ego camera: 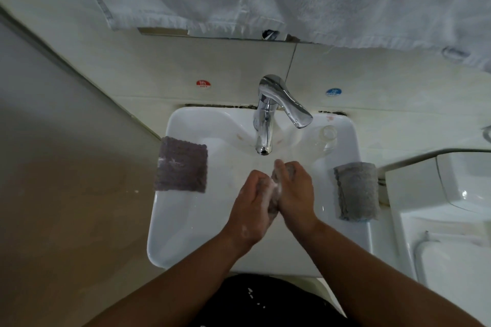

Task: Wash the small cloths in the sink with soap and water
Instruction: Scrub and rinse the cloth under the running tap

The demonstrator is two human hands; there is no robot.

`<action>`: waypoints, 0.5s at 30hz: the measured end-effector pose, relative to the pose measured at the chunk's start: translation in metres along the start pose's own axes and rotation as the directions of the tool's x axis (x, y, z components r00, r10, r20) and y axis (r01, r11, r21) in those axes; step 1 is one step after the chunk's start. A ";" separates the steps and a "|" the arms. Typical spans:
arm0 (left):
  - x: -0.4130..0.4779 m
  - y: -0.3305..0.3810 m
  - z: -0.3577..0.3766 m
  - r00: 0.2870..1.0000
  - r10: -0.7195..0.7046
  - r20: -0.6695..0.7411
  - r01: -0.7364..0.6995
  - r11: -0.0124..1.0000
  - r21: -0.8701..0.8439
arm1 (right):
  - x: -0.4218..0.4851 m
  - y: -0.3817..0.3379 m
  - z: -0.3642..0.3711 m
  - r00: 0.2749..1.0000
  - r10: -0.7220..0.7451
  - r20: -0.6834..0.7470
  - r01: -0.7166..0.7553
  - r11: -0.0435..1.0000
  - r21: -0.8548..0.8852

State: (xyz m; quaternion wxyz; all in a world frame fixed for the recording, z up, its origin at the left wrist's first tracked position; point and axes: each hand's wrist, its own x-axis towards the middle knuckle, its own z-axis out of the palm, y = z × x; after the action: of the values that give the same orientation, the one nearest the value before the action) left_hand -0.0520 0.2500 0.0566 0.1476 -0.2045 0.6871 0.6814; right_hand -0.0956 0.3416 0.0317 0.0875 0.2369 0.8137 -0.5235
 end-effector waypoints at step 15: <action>0.023 -0.008 -0.004 0.981 -0.017 -0.193 0.037 0.994 0.103 | -0.040 -0.003 -0.001 0.985 -0.100 0.141 0.109 0.992 -0.060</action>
State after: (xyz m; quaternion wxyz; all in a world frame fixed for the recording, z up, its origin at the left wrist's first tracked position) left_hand -0.0677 0.2448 0.0388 0.1005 -0.2705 0.7306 0.6189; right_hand -0.0622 0.3296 0.0500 0.1235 0.1541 0.8343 -0.5147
